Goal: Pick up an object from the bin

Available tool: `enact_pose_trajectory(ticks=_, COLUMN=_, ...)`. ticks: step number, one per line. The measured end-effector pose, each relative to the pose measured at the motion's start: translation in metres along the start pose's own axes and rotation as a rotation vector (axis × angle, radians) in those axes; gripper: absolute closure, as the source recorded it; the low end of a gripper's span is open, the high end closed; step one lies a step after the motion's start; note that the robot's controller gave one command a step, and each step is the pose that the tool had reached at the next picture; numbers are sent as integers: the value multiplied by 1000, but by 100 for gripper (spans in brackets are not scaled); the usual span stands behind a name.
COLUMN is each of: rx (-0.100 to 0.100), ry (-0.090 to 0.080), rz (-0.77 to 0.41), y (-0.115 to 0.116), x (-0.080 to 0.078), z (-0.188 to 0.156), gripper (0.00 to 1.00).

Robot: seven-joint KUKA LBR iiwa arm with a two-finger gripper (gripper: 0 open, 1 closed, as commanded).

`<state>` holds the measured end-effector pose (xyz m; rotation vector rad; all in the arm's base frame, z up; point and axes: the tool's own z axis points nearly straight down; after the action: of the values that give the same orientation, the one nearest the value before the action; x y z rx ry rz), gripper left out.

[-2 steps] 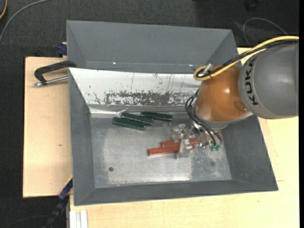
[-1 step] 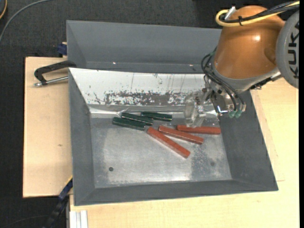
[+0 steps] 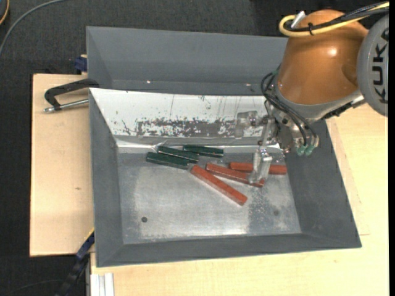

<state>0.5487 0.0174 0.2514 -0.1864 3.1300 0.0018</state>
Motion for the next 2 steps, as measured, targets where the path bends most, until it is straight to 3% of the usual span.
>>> enact_pose_trajectory(ticks=1, rx=1, ry=11, rz=109, y=-61, x=-24, z=127, gripper=0)
enact_pose_trajectory(ticks=2, rx=0, ry=9, rz=41, y=-81, x=-27, z=184, gripper=0)
